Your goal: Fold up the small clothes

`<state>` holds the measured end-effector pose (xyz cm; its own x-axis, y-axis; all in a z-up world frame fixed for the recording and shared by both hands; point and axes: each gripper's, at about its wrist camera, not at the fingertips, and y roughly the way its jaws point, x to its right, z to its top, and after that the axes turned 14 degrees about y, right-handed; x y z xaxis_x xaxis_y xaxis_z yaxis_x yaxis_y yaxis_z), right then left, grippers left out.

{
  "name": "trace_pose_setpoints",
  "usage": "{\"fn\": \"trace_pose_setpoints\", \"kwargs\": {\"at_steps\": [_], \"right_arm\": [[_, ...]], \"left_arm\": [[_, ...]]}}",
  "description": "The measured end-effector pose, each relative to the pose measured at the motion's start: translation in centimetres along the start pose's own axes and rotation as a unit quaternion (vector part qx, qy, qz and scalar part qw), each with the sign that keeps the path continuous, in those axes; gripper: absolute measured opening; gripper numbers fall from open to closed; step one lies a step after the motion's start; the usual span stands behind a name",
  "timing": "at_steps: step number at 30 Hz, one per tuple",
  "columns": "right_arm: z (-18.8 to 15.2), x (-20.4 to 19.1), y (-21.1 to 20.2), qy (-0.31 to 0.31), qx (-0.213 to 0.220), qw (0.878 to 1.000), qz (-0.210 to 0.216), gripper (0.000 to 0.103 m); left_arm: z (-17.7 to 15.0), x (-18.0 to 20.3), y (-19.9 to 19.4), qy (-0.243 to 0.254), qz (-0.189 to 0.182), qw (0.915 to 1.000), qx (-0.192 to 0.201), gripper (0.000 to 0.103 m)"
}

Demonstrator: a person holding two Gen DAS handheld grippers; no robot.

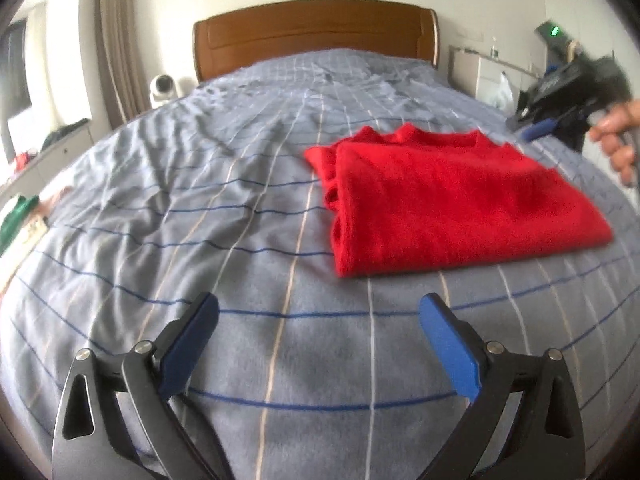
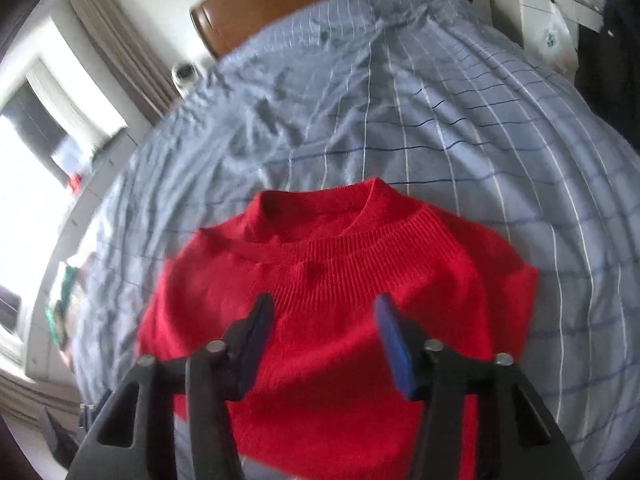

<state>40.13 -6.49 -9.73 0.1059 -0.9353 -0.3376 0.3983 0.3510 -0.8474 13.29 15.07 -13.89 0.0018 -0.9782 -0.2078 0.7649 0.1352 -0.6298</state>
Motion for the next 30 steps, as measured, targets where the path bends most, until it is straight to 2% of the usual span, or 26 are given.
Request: {"fn": "trace_pose_setpoints", "kwargs": {"at_steps": [4,8,10,11,12,13,17,19,20,22,23,24,25,27,30], "right_arm": [[1.3,-1.5,3.4,-0.008,-0.022,0.999,-0.034,0.039],[1.3,-2.5,6.6,-0.003,-0.062,0.997,-0.038,0.039],[0.9,-3.3,8.0,-0.022,-0.071,0.996,-0.056,0.039],[0.7,-3.5,8.6,-0.032,-0.076,0.995,-0.064,0.034],[0.5,-3.8,9.1,-0.041,-0.08,0.994,-0.07,0.008],[0.4,-3.9,9.3,-0.048,-0.071,0.993,-0.085,0.003],[1.6,-3.8,7.7,-0.03,-0.006,0.995,-0.094,0.003],[2.1,-3.5,7.5,-0.021,0.004,0.995,-0.1,0.003],[2.1,-3.4,8.0,-0.019,-0.008,0.995,-0.099,0.003],[2.0,-3.0,8.8,-0.015,-0.03,0.994,-0.101,0.008],[2.0,-2.8,8.6,-0.011,-0.033,0.995,-0.093,0.019],[2.1,-2.6,8.0,-0.006,-0.026,0.997,-0.073,0.037],[2.2,-2.5,7.0,-0.003,-0.013,0.998,-0.055,0.045],[2.7,-1.6,5.4,0.002,0.008,0.999,-0.042,0.049],[3.9,1.2,3.5,0.017,0.021,0.996,-0.082,0.049]], "left_arm": [[0.3,-1.0,0.0,-0.026,-0.031,0.9992,0.007,0.101],[0.1,-1.5,0.1,-0.039,-0.04,0.9984,0.007,0.101],[0.1,-1.9,0.4,-0.05,-0.044,0.9978,0.003,0.101],[0.0,-2.0,0.6,-0.055,-0.045,0.9975,0.001,0.101],[0.0,-2.2,0.7,-0.062,-0.046,0.997,-0.001,0.101],[-0.1,-2.5,0.9,-0.07,-0.048,0.9964,-0.003,0.101],[-0.3,-3.4,1.1,-0.098,-0.055,0.9937,-0.005,0.101],[-0.4,-3.7,1.4,-0.106,-0.055,0.9927,-0.011,0.101],[-0.5,-3.8,1.5,-0.108,-0.055,0.9925,-0.013,0.101],[-0.6,-4.1,1.7,-0.115,-0.057,0.9915,-0.018,0.101],[-0.7,-4.2,1.7,-0.118,-0.059,0.9911,-0.018,0.101],[-0.7,-4.3,1.7,-0.121,-0.061,0.9906,-0.016,0.101],[-0.7,-4.4,1.6,-0.125,-0.064,0.99,-0.016,0.101],[-0.8,-4.6,1.7,-0.129,-0.067,0.9893,-0.016,0.101],[-0.8,-4.7,1.9,-0.134,-0.067,0.9886,-0.018,0.101]]}}
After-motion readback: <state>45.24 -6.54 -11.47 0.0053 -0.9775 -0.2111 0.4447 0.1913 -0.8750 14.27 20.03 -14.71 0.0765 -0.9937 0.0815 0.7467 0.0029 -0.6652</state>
